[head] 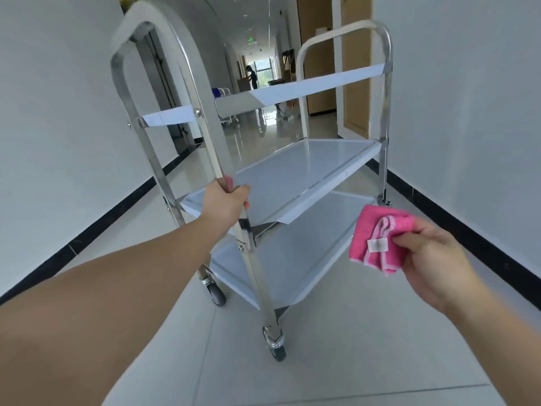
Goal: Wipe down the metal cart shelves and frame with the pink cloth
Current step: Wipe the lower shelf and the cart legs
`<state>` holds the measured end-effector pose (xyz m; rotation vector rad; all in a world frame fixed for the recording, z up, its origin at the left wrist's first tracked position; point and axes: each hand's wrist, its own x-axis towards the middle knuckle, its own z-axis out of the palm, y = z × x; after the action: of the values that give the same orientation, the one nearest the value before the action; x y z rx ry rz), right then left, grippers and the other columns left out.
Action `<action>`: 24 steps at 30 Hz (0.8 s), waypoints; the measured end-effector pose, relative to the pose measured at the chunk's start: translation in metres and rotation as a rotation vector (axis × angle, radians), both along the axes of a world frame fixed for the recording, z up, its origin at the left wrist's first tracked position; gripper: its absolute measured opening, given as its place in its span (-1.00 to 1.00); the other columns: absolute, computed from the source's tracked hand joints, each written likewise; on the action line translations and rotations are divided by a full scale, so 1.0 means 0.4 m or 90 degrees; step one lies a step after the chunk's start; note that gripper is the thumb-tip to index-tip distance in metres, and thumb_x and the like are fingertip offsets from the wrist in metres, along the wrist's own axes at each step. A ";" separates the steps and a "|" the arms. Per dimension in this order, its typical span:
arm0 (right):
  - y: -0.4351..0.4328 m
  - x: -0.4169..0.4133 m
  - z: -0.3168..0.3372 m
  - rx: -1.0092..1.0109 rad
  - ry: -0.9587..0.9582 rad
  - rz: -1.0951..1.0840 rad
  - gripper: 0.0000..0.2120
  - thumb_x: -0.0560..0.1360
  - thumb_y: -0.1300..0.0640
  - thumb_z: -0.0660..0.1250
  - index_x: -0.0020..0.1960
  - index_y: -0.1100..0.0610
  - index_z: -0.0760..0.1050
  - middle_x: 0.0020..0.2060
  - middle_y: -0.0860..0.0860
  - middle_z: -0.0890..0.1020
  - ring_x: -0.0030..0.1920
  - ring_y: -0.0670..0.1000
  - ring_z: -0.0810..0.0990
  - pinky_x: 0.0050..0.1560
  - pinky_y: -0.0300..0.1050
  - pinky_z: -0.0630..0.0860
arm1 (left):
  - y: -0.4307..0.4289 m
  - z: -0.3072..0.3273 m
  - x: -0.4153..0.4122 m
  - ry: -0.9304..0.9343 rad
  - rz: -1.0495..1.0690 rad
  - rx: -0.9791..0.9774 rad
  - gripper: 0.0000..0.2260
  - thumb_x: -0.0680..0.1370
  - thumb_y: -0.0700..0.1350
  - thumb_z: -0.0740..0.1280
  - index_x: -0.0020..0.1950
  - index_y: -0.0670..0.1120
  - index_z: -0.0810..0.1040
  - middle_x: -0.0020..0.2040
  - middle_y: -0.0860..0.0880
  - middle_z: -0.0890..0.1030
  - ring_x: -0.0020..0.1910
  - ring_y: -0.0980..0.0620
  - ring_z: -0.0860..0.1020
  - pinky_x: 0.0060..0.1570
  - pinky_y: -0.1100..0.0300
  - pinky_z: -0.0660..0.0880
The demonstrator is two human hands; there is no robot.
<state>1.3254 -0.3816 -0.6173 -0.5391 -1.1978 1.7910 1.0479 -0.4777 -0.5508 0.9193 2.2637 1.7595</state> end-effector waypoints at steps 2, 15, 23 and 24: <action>-0.010 -0.040 -0.010 0.019 -0.018 0.017 -0.61 0.49 0.54 0.05 -0.10 0.20 0.56 -0.33 0.04 0.67 -0.30 -0.04 0.64 -0.31 -0.19 0.60 | -0.028 0.000 -0.039 -0.008 0.024 -0.013 -0.83 0.53 -0.15 0.32 -0.10 -0.12 0.32 -0.20 -0.20 0.50 -0.71 0.20 0.33 -0.67 0.41 0.19; 0.009 -0.115 -0.091 0.010 -0.004 0.025 -0.61 0.49 0.51 0.08 -0.04 0.17 0.59 -0.23 0.06 0.66 -0.19 0.02 0.61 -0.11 -0.10 0.60 | -0.086 -0.013 -0.115 0.106 0.004 -0.137 -0.65 0.52 -0.04 0.36 0.03 -0.35 0.52 -0.51 0.11 0.47 -0.63 0.26 0.40 -0.58 0.46 0.26; 0.046 -0.075 -0.135 -0.007 0.016 0.091 -0.60 0.49 0.52 0.08 0.03 0.17 0.58 -0.14 0.08 0.68 -0.14 0.03 0.65 -0.04 -0.09 0.61 | -0.162 -0.235 0.028 -0.051 0.058 -0.432 -0.74 0.44 -0.06 0.32 -0.18 -0.27 0.59 -0.22 -0.19 0.67 -0.24 -0.14 0.64 -0.06 -0.04 0.61; 0.052 -0.071 -0.140 -0.013 0.017 0.095 -0.59 0.49 0.53 0.08 0.05 0.18 0.58 -0.12 0.10 0.68 -0.13 0.03 0.66 -0.04 -0.08 0.62 | -0.158 -0.263 0.063 -0.037 0.015 -0.447 -0.76 0.45 -0.06 0.32 -0.19 -0.25 0.60 -0.22 -0.17 0.68 -0.21 -0.14 0.65 -0.04 -0.07 0.60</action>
<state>1.2972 -0.3607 -0.6734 -0.4460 -1.2310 1.9321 1.0731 -0.5409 -0.6562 0.6724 2.5600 0.8434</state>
